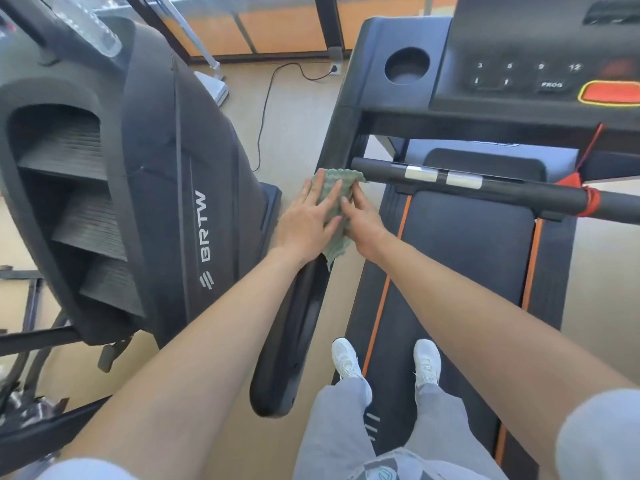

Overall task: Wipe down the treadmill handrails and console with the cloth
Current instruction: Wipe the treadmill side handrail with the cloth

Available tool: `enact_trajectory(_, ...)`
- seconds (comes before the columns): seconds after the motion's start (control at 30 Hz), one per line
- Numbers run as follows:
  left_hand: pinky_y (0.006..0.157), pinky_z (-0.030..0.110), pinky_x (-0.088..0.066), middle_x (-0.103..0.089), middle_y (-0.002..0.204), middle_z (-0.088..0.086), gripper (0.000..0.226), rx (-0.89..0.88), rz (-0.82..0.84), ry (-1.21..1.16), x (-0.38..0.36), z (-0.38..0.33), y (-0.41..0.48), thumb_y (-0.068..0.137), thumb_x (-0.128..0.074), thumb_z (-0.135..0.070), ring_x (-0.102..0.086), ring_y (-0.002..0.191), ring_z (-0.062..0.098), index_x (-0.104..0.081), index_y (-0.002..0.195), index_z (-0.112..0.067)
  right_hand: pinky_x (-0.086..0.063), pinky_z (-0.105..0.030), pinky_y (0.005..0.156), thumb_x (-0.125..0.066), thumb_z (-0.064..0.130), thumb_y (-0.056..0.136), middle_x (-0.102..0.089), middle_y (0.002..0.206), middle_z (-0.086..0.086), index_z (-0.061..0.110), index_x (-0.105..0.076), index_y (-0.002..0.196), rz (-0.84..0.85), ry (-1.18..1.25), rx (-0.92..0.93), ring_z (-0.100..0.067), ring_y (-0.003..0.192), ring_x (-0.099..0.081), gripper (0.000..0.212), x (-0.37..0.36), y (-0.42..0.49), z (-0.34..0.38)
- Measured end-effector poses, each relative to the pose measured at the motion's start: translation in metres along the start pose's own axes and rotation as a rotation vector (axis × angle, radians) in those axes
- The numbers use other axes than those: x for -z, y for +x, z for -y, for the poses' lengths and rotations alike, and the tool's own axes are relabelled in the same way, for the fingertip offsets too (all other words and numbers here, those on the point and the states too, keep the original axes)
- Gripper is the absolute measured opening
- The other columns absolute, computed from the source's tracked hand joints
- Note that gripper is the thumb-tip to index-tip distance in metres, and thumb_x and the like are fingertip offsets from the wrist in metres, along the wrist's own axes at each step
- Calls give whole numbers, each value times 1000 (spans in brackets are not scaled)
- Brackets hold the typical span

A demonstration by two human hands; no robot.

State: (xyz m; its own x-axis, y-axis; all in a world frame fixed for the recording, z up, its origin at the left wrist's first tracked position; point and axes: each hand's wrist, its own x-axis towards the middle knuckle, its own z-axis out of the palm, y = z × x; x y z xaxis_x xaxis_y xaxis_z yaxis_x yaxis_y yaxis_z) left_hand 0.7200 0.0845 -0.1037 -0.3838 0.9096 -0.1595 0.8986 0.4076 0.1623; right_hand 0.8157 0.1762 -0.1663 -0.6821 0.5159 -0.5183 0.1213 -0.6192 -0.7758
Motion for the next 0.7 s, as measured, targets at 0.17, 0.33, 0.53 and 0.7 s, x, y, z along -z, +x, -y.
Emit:
enact_trajectory(0.17, 118, 47, -41, -4, 173, 2, 68, -9, -45, -31, -11, 2, -23, 105, -51, -41, -14, 158, 29, -18, 164, -30, -45, -44, 112, -55, 41, 101, -55, 145, 15, 45, -27, 155, 13, -7, 15, -11, 132, -54, 61, -7, -23, -20)
enact_trajectory(0.33, 114, 47, -44, -6, 173, 6, 70, -10, -67, -40, -22, 7, -55, 102, -55, -36, -21, 156, 34, -21, 163, -26, -46, -36, 111, -54, 24, 104, -51, 150, 12, 36, -30, 157, 45, 52, 20, -8, 135, -51, 59, -9, -47, -48)
enact_trajectory(0.53, 114, 51, -44, 0, 173, 9, 71, -44, 3, 47, -9, 2, -10, 104, -51, -37, -14, 157, 38, -14, 164, -28, -42, -47, 114, -59, 49, 94, -52, 148, 14, 47, -35, 151, 10, 15, 39, -13, 136, -50, 61, -4, -15, -18)
enact_trajectory(0.7, 118, 51, -38, 11, 172, 5, 72, -27, 49, 29, -1, -3, 25, 106, -47, -38, -3, 159, 34, -6, 164, -31, -47, -48, 110, -53, 43, 99, -61, 137, 7, 33, -46, 146, -4, 16, 74, -16, 126, -59, 48, 5, 15, 9)
